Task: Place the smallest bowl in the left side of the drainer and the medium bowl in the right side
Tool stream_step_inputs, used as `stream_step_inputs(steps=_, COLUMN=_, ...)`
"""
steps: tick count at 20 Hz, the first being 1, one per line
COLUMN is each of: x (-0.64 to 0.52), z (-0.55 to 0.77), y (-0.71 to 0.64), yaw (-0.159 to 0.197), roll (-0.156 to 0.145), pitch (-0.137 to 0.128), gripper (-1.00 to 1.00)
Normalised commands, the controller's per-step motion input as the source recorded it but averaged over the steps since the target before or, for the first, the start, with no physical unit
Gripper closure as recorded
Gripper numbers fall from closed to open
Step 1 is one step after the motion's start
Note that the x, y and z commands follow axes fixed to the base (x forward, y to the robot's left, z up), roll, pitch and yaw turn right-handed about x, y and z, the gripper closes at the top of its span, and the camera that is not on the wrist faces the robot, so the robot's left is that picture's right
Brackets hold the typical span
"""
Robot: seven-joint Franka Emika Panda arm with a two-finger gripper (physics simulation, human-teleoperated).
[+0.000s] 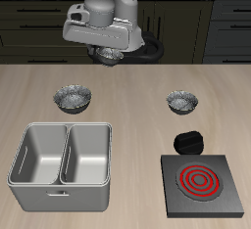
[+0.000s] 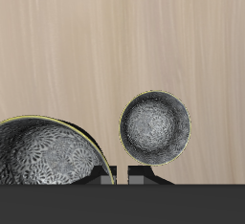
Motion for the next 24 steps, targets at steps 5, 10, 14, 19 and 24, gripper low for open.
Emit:
stream_step_inputs(steps=5, x=0.45, z=0.21, y=0.0, yaw=-0.001, roll=0.017, pitch=0.044, gripper=1.0)
stream_step_inputs(steps=10, x=0.3, z=0.21, y=0.02, yaw=0.011, roll=0.013, pitch=-0.009, gripper=1.0)
stream_step_inputs(steps=14, x=0.34, z=0.16, y=-0.01, yaw=-0.038, roll=0.027, pitch=0.022, gripper=1.0)
stream_step_inputs(steps=19, x=0.28, z=0.15, y=-0.01, yaw=-0.054, roll=0.06, pitch=0.004, gripper=1.0)
stream_step_inputs(steps=24, x=0.33, z=0.09, y=-0.14, yaw=-0.061, roll=0.043, pitch=0.017, gripper=1.0)
